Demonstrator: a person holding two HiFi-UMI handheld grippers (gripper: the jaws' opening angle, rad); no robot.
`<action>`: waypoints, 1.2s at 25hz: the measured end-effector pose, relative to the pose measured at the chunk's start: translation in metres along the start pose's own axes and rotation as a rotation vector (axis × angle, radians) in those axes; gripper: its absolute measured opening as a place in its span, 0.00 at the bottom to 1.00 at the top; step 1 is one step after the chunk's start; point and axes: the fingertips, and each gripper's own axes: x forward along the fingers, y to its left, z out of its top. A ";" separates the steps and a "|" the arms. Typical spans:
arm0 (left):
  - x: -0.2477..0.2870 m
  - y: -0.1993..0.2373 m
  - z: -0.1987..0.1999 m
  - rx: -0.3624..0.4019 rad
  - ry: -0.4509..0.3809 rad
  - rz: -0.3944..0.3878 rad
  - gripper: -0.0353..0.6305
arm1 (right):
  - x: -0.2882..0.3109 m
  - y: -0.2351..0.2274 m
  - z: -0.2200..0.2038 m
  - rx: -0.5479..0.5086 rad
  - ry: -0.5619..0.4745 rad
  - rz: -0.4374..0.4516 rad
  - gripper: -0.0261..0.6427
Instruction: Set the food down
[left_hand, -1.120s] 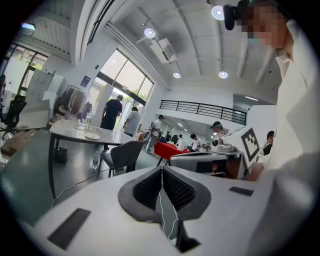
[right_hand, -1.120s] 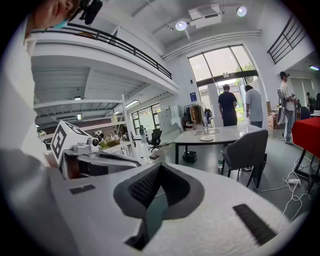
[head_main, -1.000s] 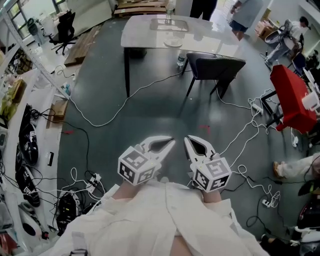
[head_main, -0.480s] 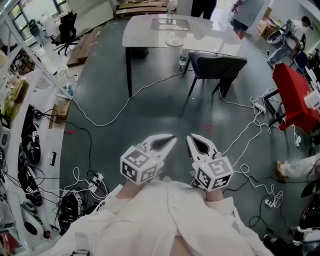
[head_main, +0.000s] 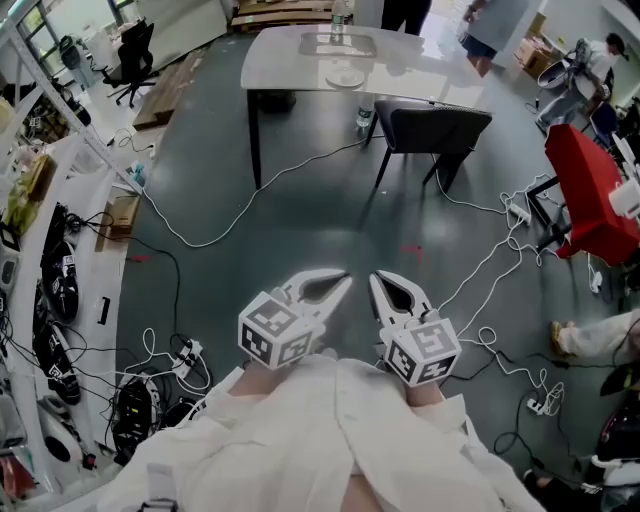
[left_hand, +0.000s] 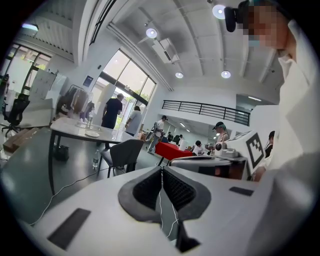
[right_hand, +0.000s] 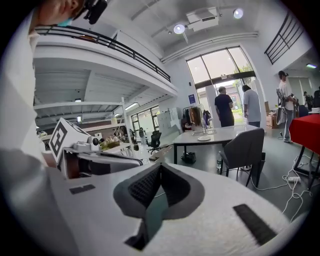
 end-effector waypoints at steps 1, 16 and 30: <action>0.002 -0.002 -0.001 -0.001 0.000 0.001 0.09 | -0.002 -0.001 -0.001 0.001 0.000 0.003 0.04; 0.028 0.003 -0.017 -0.034 0.045 -0.008 0.09 | 0.015 -0.019 -0.013 0.038 0.040 0.026 0.04; 0.082 0.156 0.059 -0.036 0.020 -0.006 0.09 | 0.166 -0.084 0.043 0.027 0.056 0.003 0.04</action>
